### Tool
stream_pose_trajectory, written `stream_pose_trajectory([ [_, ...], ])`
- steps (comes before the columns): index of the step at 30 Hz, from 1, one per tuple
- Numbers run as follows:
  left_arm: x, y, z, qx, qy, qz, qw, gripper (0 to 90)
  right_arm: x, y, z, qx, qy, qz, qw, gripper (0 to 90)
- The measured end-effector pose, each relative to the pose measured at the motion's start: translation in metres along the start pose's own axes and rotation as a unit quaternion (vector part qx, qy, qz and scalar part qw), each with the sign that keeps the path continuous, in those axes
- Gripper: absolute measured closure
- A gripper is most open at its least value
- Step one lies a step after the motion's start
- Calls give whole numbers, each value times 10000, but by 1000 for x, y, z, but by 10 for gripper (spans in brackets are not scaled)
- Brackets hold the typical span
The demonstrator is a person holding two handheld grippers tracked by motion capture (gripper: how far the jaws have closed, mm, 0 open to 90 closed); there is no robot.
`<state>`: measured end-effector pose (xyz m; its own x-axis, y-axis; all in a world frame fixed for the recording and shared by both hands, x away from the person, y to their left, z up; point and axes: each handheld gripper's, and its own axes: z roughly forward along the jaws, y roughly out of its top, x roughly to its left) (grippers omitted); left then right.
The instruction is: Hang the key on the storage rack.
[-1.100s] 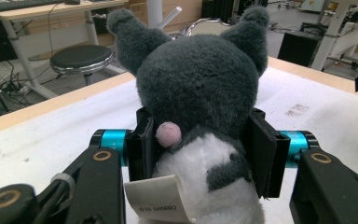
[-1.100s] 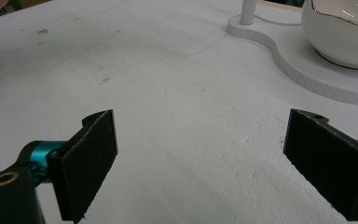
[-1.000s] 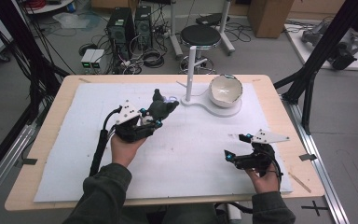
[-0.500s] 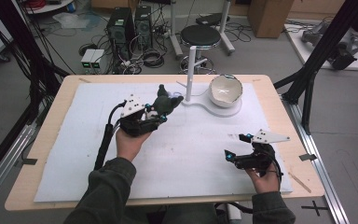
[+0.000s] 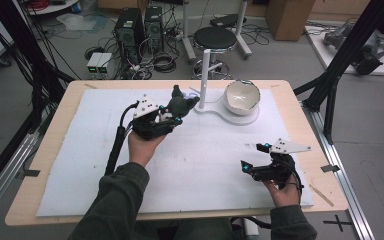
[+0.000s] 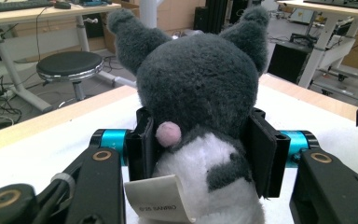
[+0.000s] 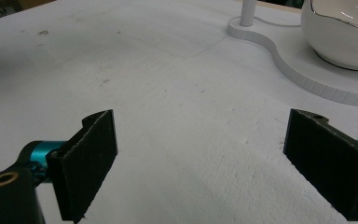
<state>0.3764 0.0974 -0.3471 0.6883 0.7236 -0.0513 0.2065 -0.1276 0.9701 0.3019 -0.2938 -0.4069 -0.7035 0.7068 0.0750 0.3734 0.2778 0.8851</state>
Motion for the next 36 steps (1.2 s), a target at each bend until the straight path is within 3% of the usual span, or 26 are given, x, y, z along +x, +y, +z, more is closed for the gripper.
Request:
stream_pose_trajectory([
  [21,3,22,30,32,-18,-53,10000,500,-1,0,0,-32,11,-23,10000,88],
  [36,8,26,47,187,62,-92,9998,500,-2,-1,0,-32,11,-19,10000,88],
])
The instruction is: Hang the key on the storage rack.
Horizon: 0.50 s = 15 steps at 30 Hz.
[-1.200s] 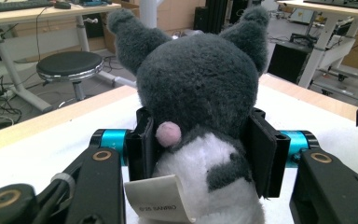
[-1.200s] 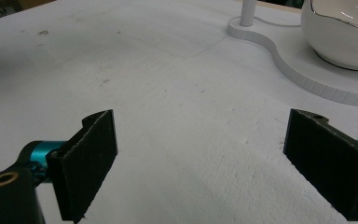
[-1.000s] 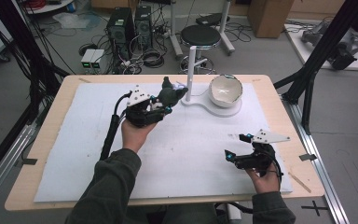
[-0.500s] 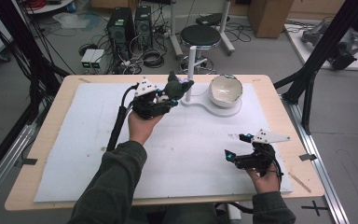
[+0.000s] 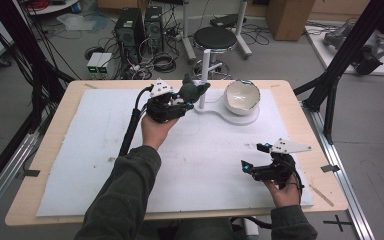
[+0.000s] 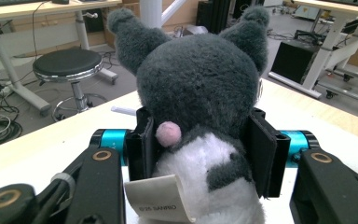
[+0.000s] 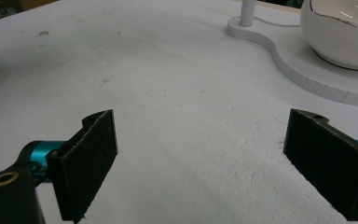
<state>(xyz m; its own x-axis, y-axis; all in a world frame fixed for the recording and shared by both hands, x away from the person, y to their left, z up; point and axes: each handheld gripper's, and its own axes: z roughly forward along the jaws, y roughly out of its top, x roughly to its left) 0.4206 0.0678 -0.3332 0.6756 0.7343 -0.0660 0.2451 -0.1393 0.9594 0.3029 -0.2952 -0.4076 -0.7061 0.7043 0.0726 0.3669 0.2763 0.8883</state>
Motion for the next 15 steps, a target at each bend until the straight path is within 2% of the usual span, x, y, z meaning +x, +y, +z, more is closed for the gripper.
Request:
stream_pose_trajectory([
  [15,4,-7,11,181,86,-32,9998,499,0,0,1,8,21,-21,10000,88],
])
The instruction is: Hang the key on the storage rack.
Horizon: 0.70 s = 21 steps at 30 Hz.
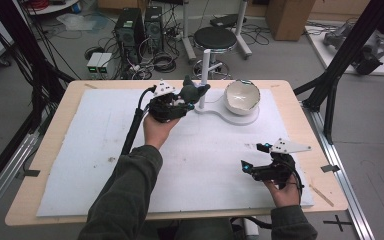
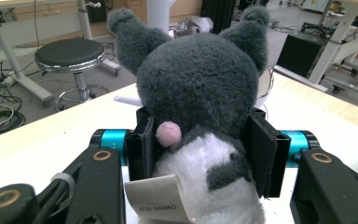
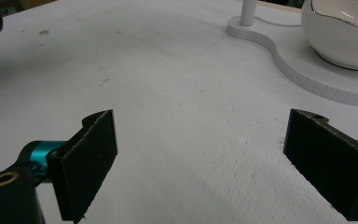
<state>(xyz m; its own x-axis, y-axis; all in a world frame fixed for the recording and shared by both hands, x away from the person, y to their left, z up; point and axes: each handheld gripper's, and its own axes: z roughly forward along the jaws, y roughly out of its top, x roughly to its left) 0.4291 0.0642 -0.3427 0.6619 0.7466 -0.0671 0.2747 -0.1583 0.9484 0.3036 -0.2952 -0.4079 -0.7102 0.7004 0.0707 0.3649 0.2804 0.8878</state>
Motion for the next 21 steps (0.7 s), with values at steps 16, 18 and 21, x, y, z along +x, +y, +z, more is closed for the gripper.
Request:
stream_pose_trajectory([
  [16,-2,-5,7,228,65,106,9997,498,0,0,0,5,8,24,10000,88],
  [18,-3,-5,7,258,63,131,9996,497,0,0,0,13,7,35,10000,88],
  [21,-3,-6,8,274,70,147,9995,496,0,0,0,12,7,32,10000,88],
])
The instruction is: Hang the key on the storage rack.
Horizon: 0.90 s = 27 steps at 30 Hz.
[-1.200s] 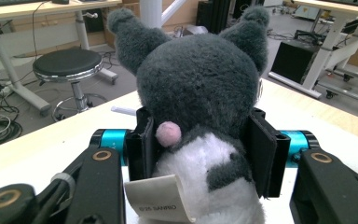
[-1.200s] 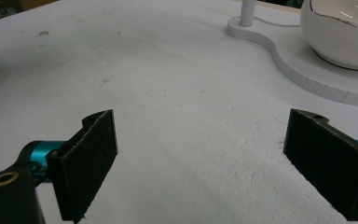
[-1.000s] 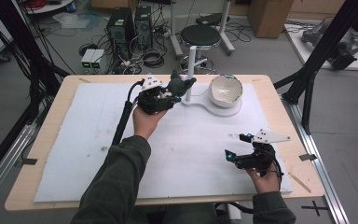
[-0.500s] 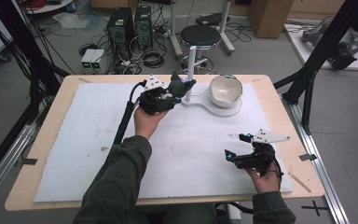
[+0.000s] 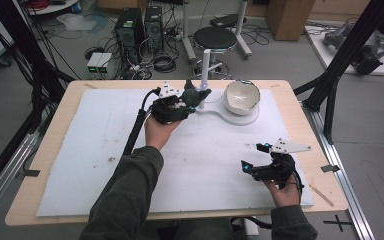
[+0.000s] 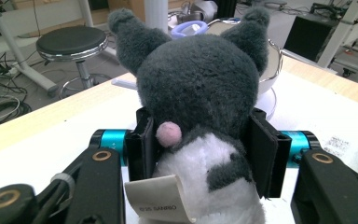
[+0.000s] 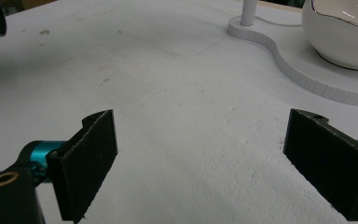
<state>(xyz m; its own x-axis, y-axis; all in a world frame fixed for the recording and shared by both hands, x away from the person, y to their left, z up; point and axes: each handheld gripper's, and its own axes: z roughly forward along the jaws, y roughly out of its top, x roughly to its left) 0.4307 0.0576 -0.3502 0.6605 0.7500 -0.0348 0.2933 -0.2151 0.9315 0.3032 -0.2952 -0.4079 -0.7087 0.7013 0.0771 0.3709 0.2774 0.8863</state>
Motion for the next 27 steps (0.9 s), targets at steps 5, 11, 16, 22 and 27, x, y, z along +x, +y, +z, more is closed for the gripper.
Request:
stream_pose_trajectory([
  [5,-1,-1,1,45,22,36,10000,496,0,0,0,-8,2,4,10000,88],
  [11,-2,-2,2,79,1,91,9999,496,0,0,0,-5,7,-11,10000,88],
  [16,-3,-2,3,100,-1,126,9999,495,0,0,0,-2,7,-9,10000,88],
  [22,-2,-2,3,143,40,105,9998,492,0,0,0,-7,7,2,10000,88],
  [27,-2,-3,5,191,70,73,9998,490,0,0,0,1,9,0,10000,88],
])
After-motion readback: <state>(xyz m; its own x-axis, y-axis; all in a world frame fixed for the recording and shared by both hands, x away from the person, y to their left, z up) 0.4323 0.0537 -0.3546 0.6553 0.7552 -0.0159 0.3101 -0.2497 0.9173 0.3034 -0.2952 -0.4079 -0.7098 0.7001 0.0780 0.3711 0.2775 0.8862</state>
